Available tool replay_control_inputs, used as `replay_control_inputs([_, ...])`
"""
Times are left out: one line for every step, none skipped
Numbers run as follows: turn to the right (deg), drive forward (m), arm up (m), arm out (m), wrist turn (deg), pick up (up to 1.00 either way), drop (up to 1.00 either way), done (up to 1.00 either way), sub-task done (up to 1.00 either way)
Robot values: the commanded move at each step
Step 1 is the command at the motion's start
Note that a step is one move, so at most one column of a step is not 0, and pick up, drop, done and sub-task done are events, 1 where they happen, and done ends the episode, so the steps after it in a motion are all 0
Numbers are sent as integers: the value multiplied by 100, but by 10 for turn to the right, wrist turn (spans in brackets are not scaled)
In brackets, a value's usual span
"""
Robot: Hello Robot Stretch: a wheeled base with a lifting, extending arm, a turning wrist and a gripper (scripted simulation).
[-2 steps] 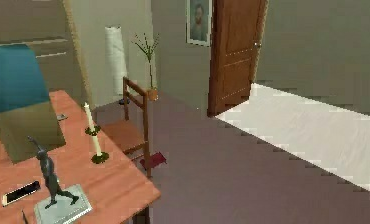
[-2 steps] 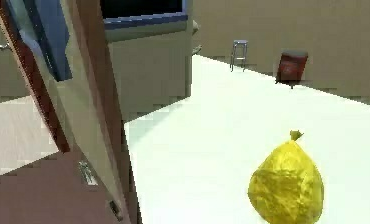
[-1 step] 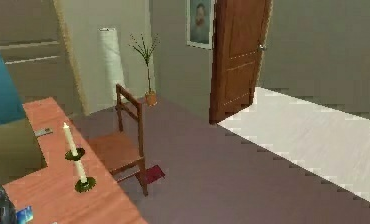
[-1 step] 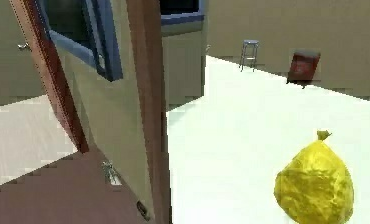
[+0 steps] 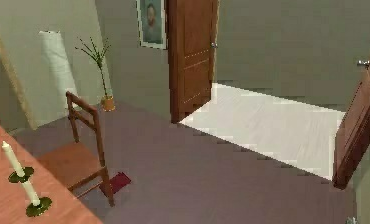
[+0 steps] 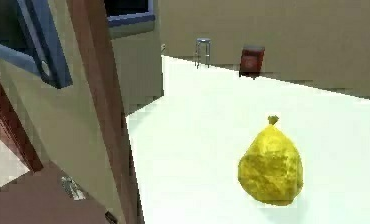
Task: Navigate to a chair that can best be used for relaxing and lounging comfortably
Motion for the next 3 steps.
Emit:
replay_control_inputs([0, 50, 0, 0, 0, 0, 0, 0, 0])
replay_control_inputs([300, 0, 0, 0, 0, 0, 0, 0, 0])
replay_control_inputs([0, 15, 0, 0, 0, 0, 0, 0, 0])
